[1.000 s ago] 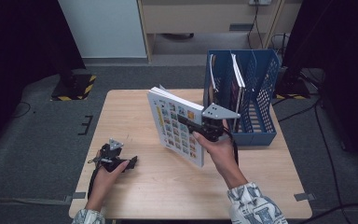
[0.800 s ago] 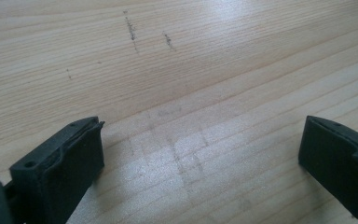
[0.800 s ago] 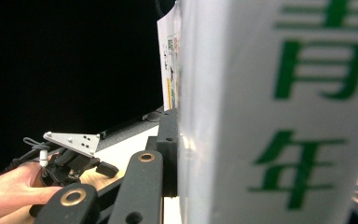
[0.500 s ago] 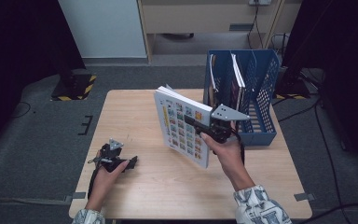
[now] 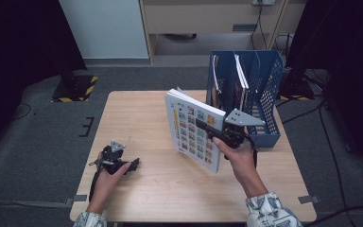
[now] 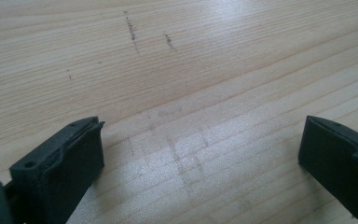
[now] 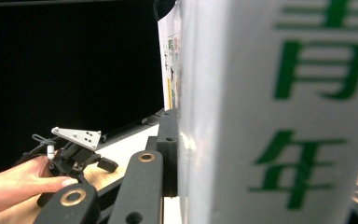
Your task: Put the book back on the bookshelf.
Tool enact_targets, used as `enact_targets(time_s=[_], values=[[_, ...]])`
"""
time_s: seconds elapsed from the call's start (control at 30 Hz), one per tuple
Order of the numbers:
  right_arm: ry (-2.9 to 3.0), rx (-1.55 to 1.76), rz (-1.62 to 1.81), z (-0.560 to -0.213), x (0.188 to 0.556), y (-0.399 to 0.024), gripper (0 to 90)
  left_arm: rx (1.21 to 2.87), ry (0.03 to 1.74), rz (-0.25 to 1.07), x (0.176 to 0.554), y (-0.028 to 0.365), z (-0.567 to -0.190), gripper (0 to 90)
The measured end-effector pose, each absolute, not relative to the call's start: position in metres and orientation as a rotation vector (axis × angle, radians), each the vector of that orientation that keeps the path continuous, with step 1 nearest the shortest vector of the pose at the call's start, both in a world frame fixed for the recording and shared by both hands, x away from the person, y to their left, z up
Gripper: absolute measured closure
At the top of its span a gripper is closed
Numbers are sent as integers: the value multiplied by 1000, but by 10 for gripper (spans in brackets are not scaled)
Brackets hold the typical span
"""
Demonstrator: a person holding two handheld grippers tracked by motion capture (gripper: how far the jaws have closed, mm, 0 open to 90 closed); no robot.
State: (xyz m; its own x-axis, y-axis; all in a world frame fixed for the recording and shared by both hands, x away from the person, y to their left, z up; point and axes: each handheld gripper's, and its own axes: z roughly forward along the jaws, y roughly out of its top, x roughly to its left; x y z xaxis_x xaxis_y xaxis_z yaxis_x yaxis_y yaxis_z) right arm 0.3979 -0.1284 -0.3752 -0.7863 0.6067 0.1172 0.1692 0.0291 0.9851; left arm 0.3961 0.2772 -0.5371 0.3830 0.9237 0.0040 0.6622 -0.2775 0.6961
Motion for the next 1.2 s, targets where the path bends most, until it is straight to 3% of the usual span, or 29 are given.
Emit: enact_targets(time_s=[1.2], values=[[1938,808,1808,-372,376,-183,740,2031,1361,555,396,277,-537,0]])
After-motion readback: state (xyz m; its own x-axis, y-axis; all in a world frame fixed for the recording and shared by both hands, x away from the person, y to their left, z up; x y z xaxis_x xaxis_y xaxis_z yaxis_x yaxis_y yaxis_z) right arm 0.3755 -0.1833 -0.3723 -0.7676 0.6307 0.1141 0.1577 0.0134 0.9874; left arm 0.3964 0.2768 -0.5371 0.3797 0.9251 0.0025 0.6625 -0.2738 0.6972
